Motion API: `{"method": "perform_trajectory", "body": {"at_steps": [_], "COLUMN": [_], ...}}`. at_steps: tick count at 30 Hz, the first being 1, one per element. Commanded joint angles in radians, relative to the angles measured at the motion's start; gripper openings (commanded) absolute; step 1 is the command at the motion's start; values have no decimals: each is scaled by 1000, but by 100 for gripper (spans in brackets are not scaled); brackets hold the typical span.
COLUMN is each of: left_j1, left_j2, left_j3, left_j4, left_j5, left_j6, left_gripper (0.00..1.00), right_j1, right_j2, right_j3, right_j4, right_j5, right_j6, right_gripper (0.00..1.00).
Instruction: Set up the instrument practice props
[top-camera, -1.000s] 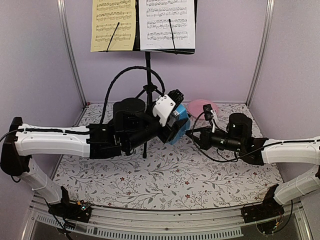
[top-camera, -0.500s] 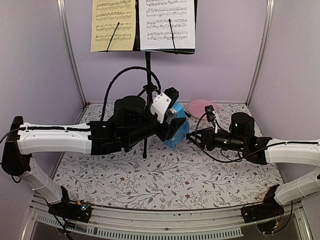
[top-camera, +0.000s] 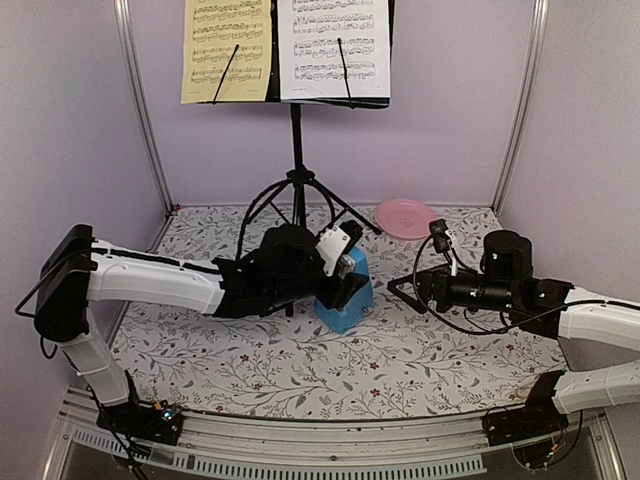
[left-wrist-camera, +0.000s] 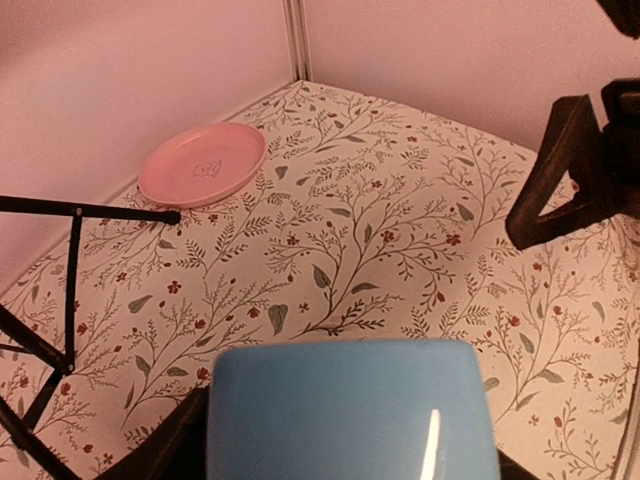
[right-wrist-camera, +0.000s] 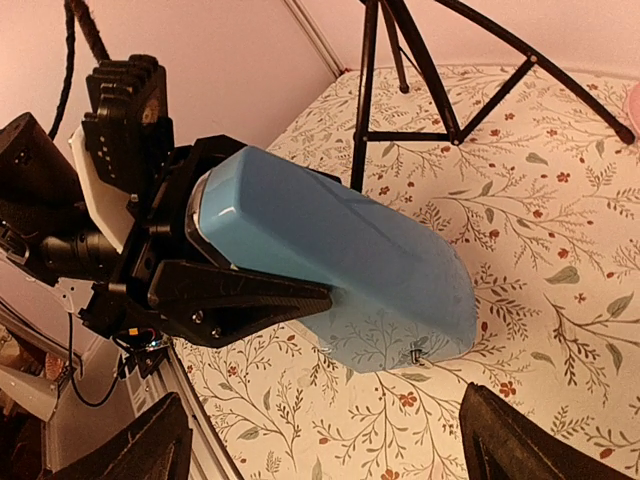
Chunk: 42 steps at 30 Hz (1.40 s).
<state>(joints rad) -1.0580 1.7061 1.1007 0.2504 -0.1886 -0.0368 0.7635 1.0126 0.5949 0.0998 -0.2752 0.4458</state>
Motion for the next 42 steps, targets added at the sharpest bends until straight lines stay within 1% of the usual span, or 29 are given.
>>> {"method": "perform_trajectory", "body": {"at_steps": [1, 4, 5, 11, 16, 17, 22, 28, 31, 34, 38, 42], "left_j1": [7, 7, 7, 7, 8, 8, 8, 11, 16, 22, 30, 33], "left_j2": [20, 39, 44, 81, 81, 83, 75, 0, -51, -110, -167, -163], "left_j3": [4, -11, -17, -50, -83, -86, -86, -117, -155, -204, -264, -274], "left_j4": [169, 186, 192, 230, 245, 245, 208, 186, 175, 182, 209, 222], "left_j5": [71, 99, 108, 153, 166, 168, 191, 223, 219, 226, 300, 327], "left_j6": [3, 5, 2, -18, -38, -40, -47, -49, -53, -45, -24, -23], "left_gripper": [10, 11, 11, 14, 22, 26, 59, 81, 84, 85, 82, 77], "right_j1": [-3, -4, -4, -5, -6, -4, -5, -5, -4, -3, 6, 13], "right_j2": [-17, -44, -55, -65, -39, -27, 39, 118, 172, 217, 253, 299], "right_j3": [35, 34, 35, 95, 113, 119, 174, 260, 315, 358, 370, 389], "right_j4": [-99, -107, -110, -166, -173, -174, -181, -191, -194, -204, -208, -231], "right_j5": [60, 94, 109, 145, 143, 141, 111, 89, 65, 47, 50, 49], "right_j6": [26, 54, 61, 53, 58, 57, 39, 10, 1, -1, 9, 23], "right_gripper": [96, 98, 100, 99, 99, 99, 99, 99, 99, 99, 99, 99]}}
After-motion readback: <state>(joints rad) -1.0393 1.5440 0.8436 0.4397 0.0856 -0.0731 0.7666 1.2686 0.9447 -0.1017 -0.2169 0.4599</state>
